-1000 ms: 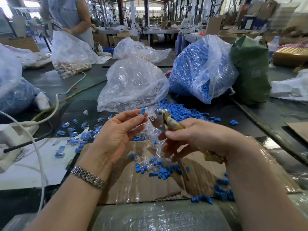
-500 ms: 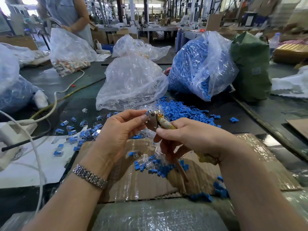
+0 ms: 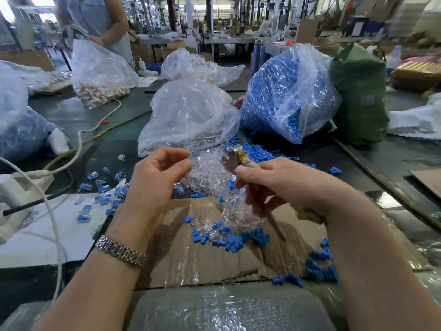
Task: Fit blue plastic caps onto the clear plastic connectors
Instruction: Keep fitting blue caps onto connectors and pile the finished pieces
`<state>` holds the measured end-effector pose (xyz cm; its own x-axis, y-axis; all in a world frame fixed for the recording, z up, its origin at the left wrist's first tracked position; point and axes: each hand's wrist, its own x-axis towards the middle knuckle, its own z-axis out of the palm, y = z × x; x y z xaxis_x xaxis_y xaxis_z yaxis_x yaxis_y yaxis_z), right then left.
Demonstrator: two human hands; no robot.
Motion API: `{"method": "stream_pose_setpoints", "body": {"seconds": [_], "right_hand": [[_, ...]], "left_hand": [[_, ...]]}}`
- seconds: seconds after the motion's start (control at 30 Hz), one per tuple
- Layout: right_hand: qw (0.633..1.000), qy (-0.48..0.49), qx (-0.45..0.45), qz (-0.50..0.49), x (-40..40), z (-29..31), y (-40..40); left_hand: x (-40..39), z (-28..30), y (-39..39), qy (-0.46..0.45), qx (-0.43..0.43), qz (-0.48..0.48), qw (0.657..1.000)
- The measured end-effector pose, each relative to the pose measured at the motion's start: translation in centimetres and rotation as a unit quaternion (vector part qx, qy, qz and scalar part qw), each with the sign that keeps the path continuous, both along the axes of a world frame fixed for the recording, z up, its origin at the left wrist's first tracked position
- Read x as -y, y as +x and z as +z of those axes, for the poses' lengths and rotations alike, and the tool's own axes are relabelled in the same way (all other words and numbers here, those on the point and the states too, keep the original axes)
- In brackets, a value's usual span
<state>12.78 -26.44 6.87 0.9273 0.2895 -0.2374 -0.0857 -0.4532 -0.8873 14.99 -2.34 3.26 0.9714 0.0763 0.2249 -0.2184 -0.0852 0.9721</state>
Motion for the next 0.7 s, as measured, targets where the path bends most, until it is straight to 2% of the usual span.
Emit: {"method": "stream_pose_setpoints", "body": {"seconds": [0.07,0.13,0.2,0.27,0.37,0.47,0.57,0.7], "right_hand": [[0.992,-0.075,0.056,-0.080,1.2,-0.3,0.8],[0.965,-0.200,0.098,-0.139,2.2,-0.7,1.5],[0.935,-0.286,0.104,-0.181,2.6,-1.4,2.0],[0.915,-0.332,0.089,-0.210,2.5,-2.1,2.1],[0.899,-0.366,0.070,-0.232,2.2,-2.7,2.2],[0.890,-0.390,0.059,-0.228,1.8,-3.1,2.3],[0.883,-0.409,0.070,-0.221,1.6,-3.3,2.4],[0.855,-0.440,0.190,-0.200,0.9,-2.8,2.4]], "left_hand": [[-0.9,-0.2,0.2,0.151,0.015,0.118,0.981],[-1.6,-0.1,0.3,0.299,0.010,0.226,0.927],[-1.9,0.0,0.3,0.404,0.004,0.259,0.877],[-1.5,0.1,0.1,0.422,0.015,0.218,0.880],[0.0,-0.2,-0.2,0.394,0.022,0.078,0.916],[1.3,-0.6,-0.7,0.384,0.026,-0.039,0.922],[2.0,-1.0,-0.8,0.401,0.040,-0.082,0.912],[2.6,-1.4,-0.9,0.408,0.041,-0.087,0.908]]}}
